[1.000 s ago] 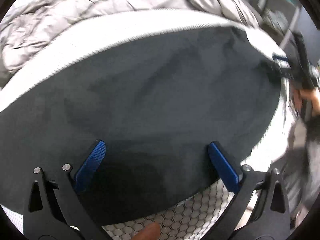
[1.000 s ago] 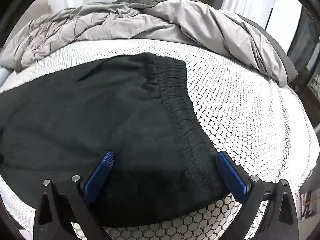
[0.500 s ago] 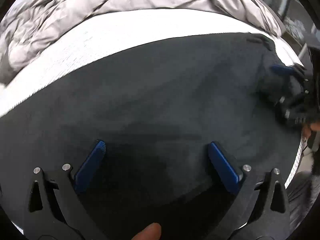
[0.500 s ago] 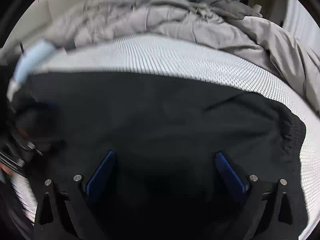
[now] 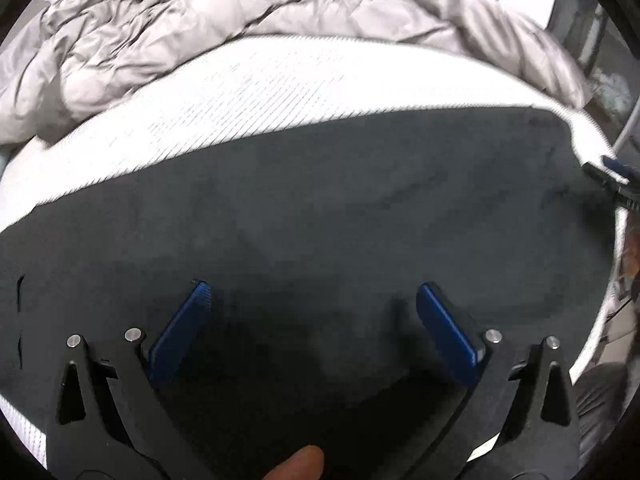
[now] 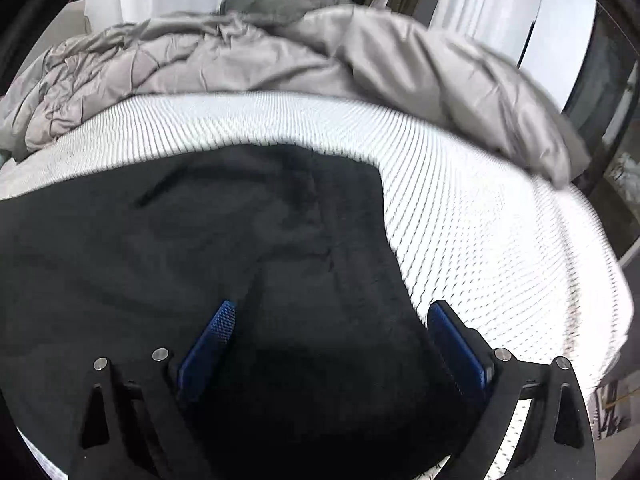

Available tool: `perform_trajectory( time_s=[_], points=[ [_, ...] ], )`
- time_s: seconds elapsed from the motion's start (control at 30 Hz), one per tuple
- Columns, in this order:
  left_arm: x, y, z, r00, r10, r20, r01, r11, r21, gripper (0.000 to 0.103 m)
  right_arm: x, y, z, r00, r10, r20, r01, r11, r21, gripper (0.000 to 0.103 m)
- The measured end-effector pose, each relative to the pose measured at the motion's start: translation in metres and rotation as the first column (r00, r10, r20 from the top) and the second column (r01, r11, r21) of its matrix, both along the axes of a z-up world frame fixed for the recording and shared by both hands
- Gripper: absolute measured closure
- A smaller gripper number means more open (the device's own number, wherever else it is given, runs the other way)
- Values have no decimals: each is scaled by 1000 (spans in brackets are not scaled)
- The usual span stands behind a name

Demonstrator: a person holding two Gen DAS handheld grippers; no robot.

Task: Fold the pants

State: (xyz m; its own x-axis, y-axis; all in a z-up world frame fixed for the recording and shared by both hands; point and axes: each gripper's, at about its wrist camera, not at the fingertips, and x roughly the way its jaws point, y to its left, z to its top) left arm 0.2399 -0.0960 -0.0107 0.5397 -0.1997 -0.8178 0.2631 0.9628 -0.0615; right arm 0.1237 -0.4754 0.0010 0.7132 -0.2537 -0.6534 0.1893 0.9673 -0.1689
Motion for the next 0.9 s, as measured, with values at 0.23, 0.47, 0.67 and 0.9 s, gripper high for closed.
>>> perform_trajectory(
  time_s=[0.23, 0.47, 0.67, 0.9],
  points=[
    [46, -60, -7, 988, -148, -52, 151, 986, 65, 1, 49, 92, -6, 947, 315, -64, -312, 948, 54, 4],
    [69, -23, -23, 992, -96, -76, 100, 994, 52, 0, 53, 51, -32, 986, 95, -134, -114, 983, -145, 4],
    [79, 8, -19, 994, 72, -79, -69, 996, 48, 1, 26, -14, -29, 995, -71, -76, 75, 996, 48, 4],
    [89, -44, -5, 999, -10, -37, 11, 1000, 17, 1, 35, 30, 23, 997, 51, 62, -53, 998, 26, 4]
  ],
)
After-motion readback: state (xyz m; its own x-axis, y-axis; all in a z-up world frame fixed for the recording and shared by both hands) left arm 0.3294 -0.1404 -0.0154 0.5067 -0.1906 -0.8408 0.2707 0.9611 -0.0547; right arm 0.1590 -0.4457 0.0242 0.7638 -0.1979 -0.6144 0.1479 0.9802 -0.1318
